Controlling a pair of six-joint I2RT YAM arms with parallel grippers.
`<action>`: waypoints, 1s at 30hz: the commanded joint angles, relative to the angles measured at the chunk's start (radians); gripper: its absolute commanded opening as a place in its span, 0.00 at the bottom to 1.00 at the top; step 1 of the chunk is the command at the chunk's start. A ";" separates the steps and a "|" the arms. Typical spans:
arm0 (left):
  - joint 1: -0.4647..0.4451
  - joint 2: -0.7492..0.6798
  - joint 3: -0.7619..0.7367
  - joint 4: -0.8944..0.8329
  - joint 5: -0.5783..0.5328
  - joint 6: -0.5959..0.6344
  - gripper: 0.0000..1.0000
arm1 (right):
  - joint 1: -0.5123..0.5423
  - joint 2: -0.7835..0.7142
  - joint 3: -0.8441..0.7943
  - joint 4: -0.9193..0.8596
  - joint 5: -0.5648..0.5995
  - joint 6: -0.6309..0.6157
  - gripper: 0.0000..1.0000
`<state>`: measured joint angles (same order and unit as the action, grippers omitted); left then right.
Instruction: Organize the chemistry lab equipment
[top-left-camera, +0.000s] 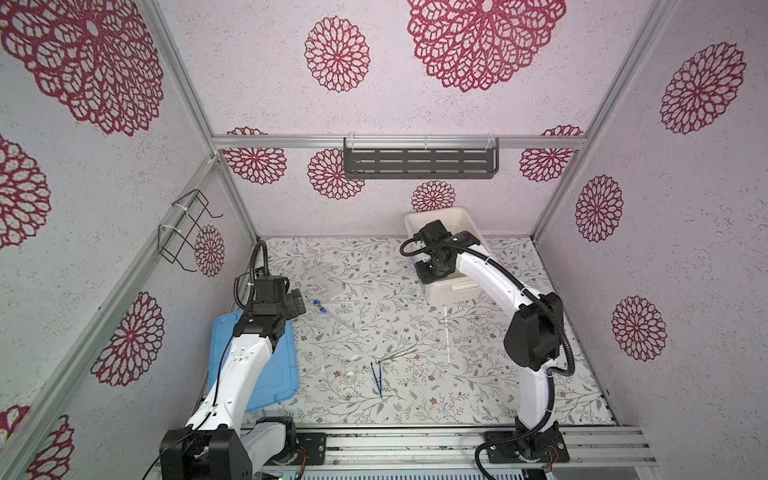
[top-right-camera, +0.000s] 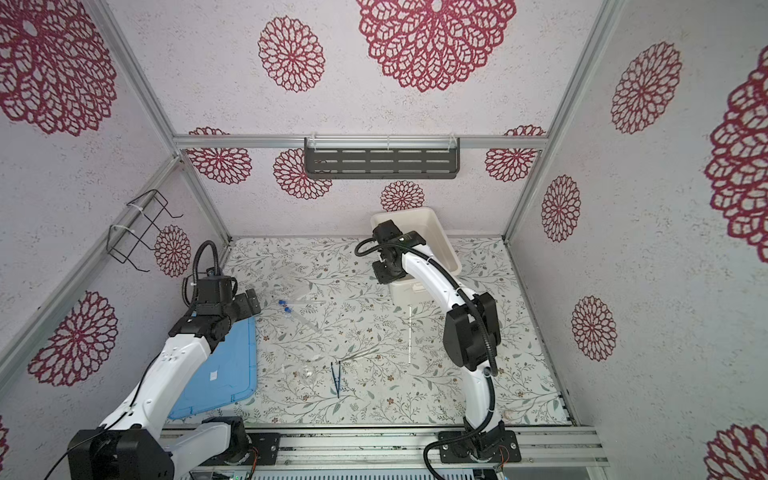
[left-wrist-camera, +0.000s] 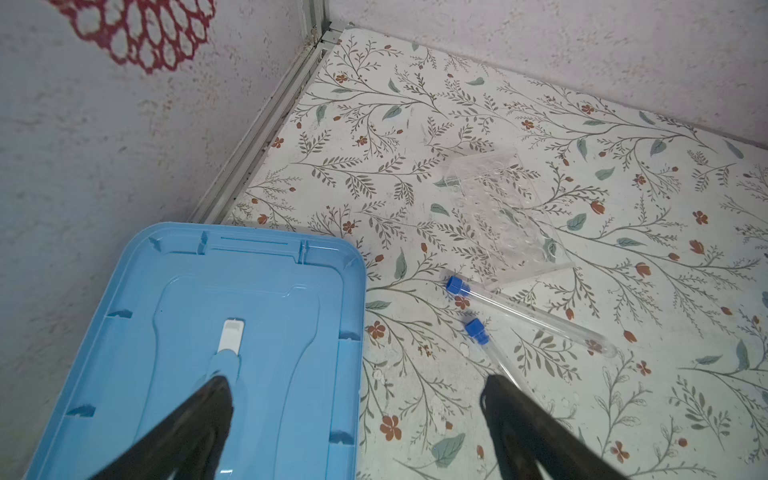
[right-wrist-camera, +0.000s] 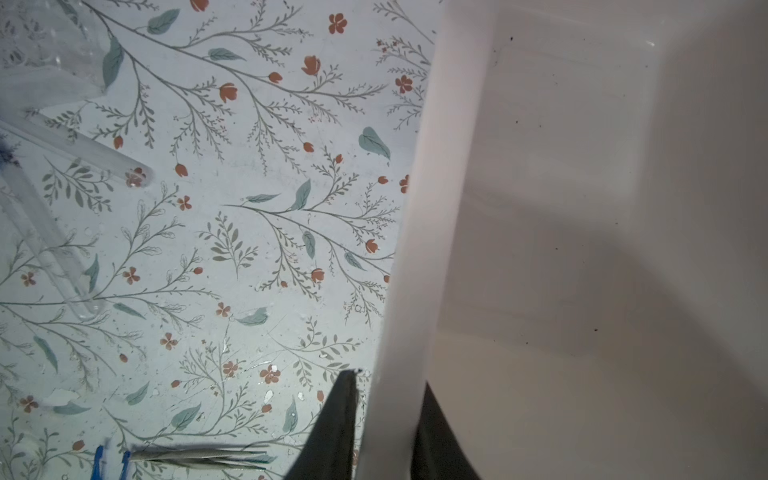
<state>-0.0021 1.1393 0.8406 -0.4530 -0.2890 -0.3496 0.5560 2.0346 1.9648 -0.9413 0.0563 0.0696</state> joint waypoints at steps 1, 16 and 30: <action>-0.004 -0.001 0.001 0.022 0.017 -0.016 0.97 | 0.040 -0.064 0.000 0.004 -0.028 -0.041 0.24; -0.004 0.008 -0.002 0.032 0.053 -0.034 0.97 | 0.142 -0.074 0.023 -0.008 -0.063 0.012 0.20; -0.004 -0.002 -0.006 0.033 0.066 -0.035 0.97 | 0.243 -0.073 0.039 -0.010 -0.106 0.209 0.21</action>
<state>-0.0021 1.1439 0.8406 -0.4465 -0.2291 -0.3782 0.7837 2.0323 1.9652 -0.9379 -0.0013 0.2020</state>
